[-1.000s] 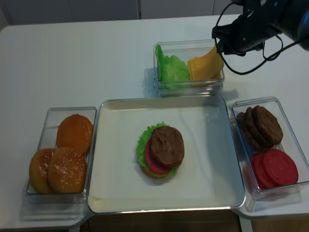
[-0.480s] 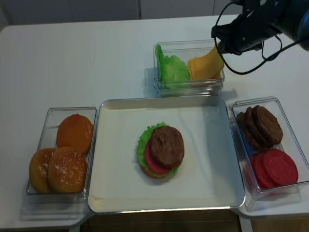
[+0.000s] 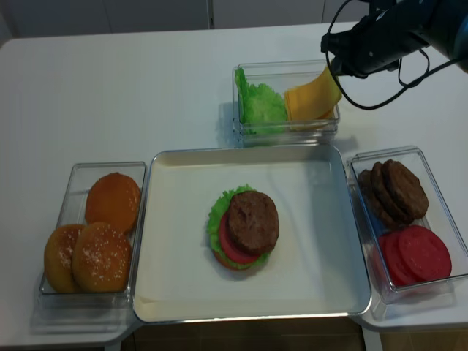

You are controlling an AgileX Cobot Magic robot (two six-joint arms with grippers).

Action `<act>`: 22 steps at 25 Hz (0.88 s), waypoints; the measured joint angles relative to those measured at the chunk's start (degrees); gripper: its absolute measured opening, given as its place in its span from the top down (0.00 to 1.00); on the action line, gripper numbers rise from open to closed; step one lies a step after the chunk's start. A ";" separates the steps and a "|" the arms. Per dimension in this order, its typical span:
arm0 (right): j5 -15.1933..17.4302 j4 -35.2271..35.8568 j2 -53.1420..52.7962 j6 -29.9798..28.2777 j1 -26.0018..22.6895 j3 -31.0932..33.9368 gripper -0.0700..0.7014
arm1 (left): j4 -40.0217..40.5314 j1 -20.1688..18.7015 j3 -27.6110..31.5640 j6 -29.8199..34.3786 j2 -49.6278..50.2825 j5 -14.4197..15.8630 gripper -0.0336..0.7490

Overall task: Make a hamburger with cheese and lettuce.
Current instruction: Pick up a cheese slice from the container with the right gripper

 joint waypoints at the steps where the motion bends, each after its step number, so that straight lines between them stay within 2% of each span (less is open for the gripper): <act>1: 0.00 0.00 -0.33 0.00 0.00 0.00 0.90 | 0.00 0.00 0.00 0.00 0.00 0.00 0.37; 12: 1.12 0.00 -4.29 -0.69 0.00 0.00 0.90 | 0.00 0.00 0.00 0.00 0.00 0.00 0.37; 22: 3.86 0.95 -7.11 -1.08 0.00 0.00 0.90 | 0.00 0.00 0.00 0.00 0.00 0.00 0.37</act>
